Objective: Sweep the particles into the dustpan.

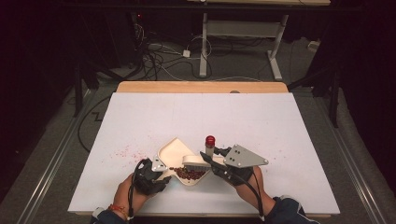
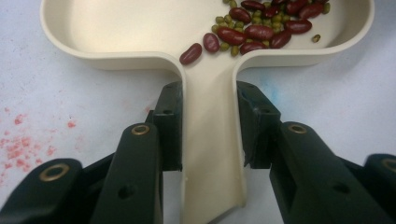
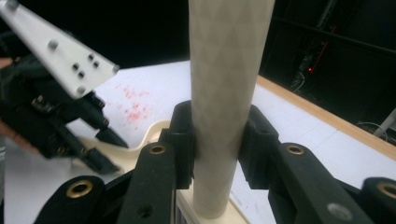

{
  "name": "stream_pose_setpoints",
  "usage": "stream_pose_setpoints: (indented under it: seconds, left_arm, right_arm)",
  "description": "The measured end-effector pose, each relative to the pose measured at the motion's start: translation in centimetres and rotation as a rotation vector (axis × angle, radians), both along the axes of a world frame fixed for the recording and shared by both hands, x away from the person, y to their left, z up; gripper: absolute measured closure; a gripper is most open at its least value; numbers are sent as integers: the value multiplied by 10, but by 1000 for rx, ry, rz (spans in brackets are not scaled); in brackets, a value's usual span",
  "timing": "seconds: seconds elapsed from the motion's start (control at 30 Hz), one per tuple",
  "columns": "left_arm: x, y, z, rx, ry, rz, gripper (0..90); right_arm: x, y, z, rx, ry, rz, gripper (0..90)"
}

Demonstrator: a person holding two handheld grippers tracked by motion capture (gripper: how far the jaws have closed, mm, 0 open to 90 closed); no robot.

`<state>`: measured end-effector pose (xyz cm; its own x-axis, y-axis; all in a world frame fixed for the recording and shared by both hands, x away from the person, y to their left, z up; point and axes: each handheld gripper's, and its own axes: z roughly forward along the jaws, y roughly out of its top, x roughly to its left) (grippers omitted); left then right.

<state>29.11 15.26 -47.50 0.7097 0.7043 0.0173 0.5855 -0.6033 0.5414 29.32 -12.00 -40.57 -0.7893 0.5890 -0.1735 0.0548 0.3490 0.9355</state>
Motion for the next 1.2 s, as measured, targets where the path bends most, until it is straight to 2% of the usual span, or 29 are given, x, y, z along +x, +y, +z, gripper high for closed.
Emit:
stream_pose_setpoints:
  seconds: [0.13, 0.27, 0.37, 0.57, 0.63, 0.77, 0.87, 1.03, 1.07, 1.13, 1.2]
  left_arm:
    - [0, -1, 1, 2, -13, 2, 635]
    - [-1, -3, 1, 22, -31, -8, 635]
    - [-1, -3, 1, 19, -32, -7, 635]
    - [1, -4, 0, 8, -24, -1, 634]
    - [2, -5, 0, 7, -28, -1, 634]
    - [2, -6, 1, 9, -33, -5, 635]
    - [2, -7, 2, 17, -49, -11, 635]
    - [3, -10, 2, 36, -66, -26, 636]
    - [4, -10, 3, 35, -68, -27, 635]
    - [5, -10, 2, 32, -63, -30, 634]
    - [5, -10, 0, 29, -57, -32, 632]
  right_arm:
    - [9, 0, 6, 33, -12, -34, 702]
    - [18, 9, 2, 22, -27, -60, 702]
    - [22, 18, -4, 9, -41, -72, 702]
    - [14, 34, -9, 9, -19, -16, 702]
    - [11, 36, -8, 22, 8, 21, 702]
    - [7, 37, -6, 2, -6, 23, 702]
    - [14, 35, -3, 19, -18, 13, 701]
    - [28, 38, -4, 44, -65, 64, 702]
    - [31, 40, -6, 47, -68, 70, 701]
    - [37, 42, -10, 52, -44, 97, 701]
    - [38, 42, -13, 43, -46, 125, 702]
